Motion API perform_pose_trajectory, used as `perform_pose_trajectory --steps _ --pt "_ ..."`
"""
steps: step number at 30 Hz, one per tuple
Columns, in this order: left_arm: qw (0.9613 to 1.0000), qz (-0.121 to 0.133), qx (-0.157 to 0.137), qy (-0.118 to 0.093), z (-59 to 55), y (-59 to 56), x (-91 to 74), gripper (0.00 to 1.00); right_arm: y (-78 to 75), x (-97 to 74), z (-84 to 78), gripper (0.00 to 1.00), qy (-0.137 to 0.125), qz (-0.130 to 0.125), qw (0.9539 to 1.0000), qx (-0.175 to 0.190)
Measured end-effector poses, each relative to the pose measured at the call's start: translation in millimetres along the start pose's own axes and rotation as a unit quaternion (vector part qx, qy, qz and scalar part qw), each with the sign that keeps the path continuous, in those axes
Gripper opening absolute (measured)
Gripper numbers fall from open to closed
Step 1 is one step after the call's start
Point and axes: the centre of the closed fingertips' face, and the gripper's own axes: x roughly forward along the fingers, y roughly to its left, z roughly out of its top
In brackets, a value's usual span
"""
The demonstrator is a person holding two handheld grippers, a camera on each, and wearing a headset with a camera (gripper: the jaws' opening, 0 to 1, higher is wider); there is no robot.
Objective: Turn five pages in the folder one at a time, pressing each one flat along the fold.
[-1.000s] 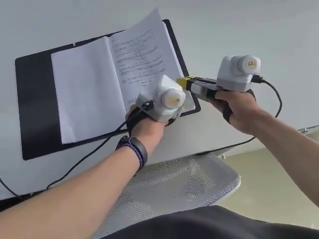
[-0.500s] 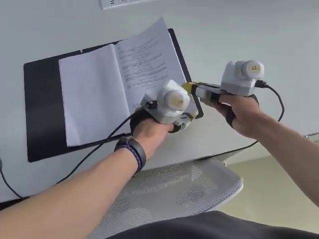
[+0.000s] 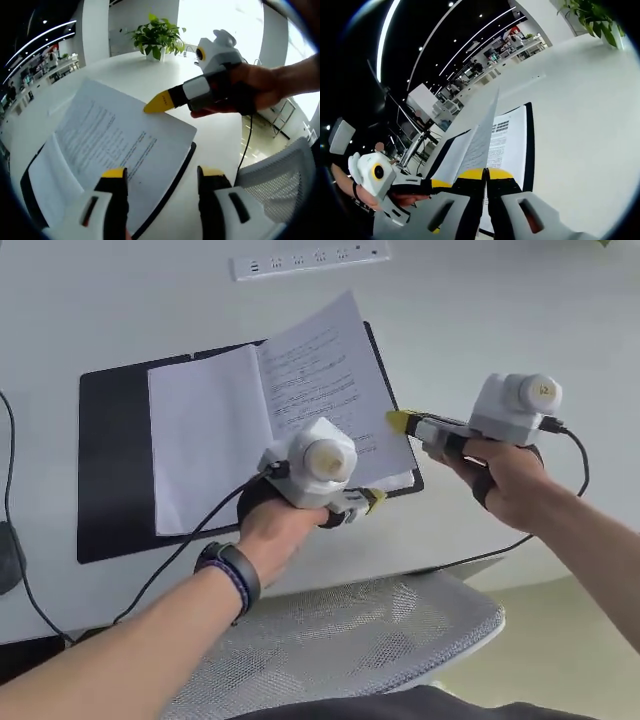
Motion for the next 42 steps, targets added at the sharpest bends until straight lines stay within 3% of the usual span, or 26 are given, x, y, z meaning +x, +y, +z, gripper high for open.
perform_pose_trajectory --steps 7,9,13,20,27,28,33,42 --pt "0.9996 0.021 -0.005 -0.016 -6.1 21.7 -36.4 0.57 25.9 -1.1 12.7 0.00 -0.017 0.020 0.9996 -0.010" --pt "0.9990 0.040 0.006 -0.021 -12.3 35.7 -53.1 0.56 33.0 -0.9 15.7 0.00 -0.022 0.025 0.9994 -0.012" --pt "0.9979 0.057 -0.018 -0.026 -26.6 56.7 -77.4 0.57 50.0 0.9 19.5 0.00 -0.030 0.040 0.9986 -0.016" --pt "0.9944 0.082 -0.052 -0.041 -40.2 81.2 -112.3 0.61 82.5 8.5 23.6 0.00 -0.039 0.073 0.9963 -0.024" --pt "0.9916 0.098 -0.066 -0.051 -47.0 92.4 -135.5 0.61 120.0 21.3 26.7 0.00 -0.038 0.109 0.9927 -0.037" --pt "0.9909 0.101 -0.071 -0.053 -50.0 98.4 -136.2 0.61 124.8 23.0 27.3 0.00 -0.039 0.114 0.9921 -0.037" --pt "0.9888 0.111 -0.079 -0.061 -50.3 103.2 -153.1 0.61 151.2 36.7 26.9 0.00 -0.036 0.139 0.9887 -0.043" --pt "0.9842 0.128 -0.099 -0.071 -56.7 117.1 -180.0 0.63 183.3 62.0 16.0 0.00 -0.016 0.169 0.9844 -0.048"
